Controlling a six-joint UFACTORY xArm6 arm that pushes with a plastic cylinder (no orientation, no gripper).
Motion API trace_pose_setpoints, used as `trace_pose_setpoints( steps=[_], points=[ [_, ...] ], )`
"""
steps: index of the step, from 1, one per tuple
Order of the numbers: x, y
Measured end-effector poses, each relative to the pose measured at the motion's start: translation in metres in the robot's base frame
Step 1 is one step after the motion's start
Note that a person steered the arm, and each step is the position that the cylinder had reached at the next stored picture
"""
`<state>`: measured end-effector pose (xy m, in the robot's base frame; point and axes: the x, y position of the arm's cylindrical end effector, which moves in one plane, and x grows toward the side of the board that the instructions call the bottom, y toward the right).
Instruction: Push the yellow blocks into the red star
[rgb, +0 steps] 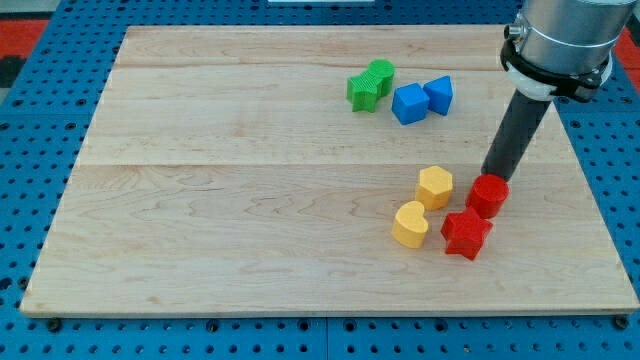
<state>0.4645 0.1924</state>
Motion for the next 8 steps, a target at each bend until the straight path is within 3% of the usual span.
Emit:
trace_pose_setpoints(
  steps=[2, 5, 7, 8],
  points=[
    [-0.033, -0.038],
    [-0.032, -0.092],
    [0.02, -0.082],
    [0.02, -0.082]
  ],
)
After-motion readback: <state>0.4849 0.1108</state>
